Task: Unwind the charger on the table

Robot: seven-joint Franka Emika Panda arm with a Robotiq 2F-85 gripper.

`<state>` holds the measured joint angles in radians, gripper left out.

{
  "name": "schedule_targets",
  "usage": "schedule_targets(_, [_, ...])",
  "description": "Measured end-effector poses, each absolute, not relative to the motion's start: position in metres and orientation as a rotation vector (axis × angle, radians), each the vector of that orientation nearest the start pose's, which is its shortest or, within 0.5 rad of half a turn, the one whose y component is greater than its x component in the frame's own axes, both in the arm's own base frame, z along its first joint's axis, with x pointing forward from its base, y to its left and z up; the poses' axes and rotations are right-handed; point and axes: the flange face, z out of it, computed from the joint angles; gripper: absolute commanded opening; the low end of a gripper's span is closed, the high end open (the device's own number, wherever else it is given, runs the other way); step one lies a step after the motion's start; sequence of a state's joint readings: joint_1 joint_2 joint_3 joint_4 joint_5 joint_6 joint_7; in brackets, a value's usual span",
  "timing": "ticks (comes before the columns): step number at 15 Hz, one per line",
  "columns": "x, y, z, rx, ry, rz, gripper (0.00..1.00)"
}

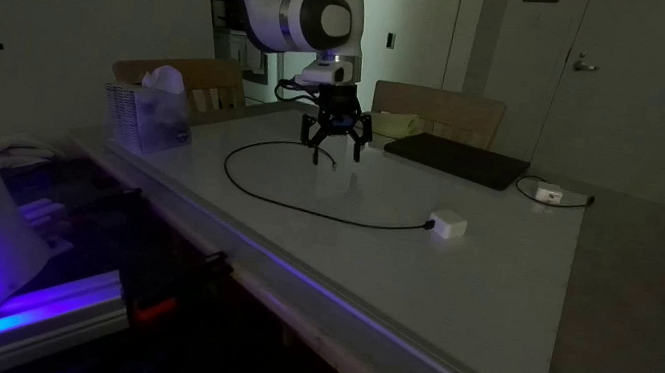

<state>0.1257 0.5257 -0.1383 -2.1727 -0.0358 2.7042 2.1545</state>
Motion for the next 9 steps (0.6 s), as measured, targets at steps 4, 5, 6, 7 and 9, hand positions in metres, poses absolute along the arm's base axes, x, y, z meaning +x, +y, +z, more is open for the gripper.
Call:
schedule_targets(4, [0.581, 0.007, 0.152, -1.685, 2.636, -0.103, 1.0])
schedule_targets(5, [0.587, 0.009, 0.152, -1.701, 2.612, -0.091, 1.0])
schedule_targets(6, [0.591, 0.011, 0.151, -1.71, 2.596, -0.081, 1.0])
schedule_targets(7, [0.594, 0.011, 0.148, -1.709, 2.592, -0.072, 1.0])
schedule_targets(9, [0.598, 0.007, 0.143, -1.686, 2.605, -0.053, 1.0])
